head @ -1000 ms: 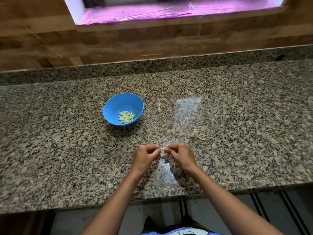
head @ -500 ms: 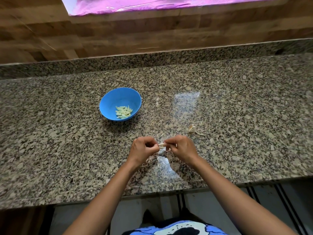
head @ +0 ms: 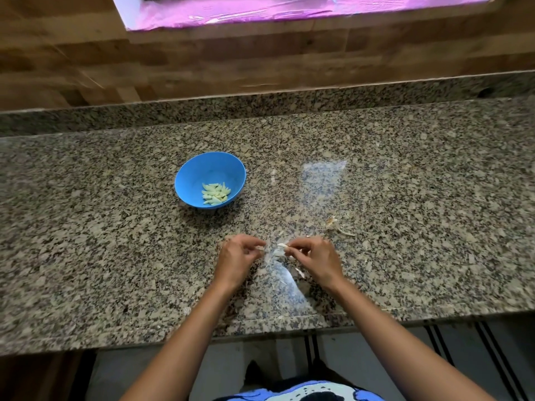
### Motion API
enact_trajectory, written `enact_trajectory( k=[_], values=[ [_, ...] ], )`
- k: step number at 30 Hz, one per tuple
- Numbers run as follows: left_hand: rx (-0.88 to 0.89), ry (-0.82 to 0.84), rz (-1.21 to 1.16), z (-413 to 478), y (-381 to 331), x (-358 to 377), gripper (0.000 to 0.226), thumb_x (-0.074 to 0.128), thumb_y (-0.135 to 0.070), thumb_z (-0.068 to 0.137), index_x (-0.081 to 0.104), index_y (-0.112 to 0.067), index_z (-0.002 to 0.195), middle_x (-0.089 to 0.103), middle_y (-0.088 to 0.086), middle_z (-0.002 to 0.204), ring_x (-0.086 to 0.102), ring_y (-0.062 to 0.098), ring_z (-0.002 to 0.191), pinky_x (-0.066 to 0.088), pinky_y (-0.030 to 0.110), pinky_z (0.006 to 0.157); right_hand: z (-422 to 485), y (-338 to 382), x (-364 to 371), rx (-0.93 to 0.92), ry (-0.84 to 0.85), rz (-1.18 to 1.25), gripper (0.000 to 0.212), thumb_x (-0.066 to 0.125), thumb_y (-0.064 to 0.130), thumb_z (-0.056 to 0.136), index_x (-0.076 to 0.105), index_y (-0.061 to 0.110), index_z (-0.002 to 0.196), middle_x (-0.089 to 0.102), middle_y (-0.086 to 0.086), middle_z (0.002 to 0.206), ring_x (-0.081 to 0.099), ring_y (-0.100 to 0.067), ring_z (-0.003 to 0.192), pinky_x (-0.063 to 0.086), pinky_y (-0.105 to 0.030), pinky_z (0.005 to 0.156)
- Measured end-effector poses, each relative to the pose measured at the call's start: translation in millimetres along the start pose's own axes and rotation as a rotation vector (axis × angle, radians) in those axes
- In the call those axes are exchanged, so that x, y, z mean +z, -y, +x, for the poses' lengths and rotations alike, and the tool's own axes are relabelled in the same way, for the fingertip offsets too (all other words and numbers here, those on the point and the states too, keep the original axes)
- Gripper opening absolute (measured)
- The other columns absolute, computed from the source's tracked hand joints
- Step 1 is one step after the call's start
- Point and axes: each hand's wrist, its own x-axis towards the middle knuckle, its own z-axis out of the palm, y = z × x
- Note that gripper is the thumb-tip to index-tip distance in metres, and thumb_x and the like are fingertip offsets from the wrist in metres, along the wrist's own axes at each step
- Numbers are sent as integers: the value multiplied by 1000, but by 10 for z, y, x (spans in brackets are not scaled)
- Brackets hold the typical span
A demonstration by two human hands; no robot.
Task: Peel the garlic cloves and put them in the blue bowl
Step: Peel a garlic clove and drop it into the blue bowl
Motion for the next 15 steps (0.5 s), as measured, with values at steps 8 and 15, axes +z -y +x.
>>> enact_trajectory(
  k=[8,15],
  values=[
    [-28,-81,-192,-76,-158,182,25,72,-23,81,69,-14,103,72,1,95,68,9,79,58,23,69,-22,22,94,-165,-128,-129,19,68,25,83,71,18,100,72,3,85,62,-4,63,46,-12,48],
    [-71,-59,-186,-61,-119,276,23,76,-20,76,72,-12,98,73,1,85,70,13,77,60,35,72,-49,-12,149,-309,-239,-221,19,76,14,74,73,15,92,73,1,76,63,-8,60,46,-14,52]
  ],
)
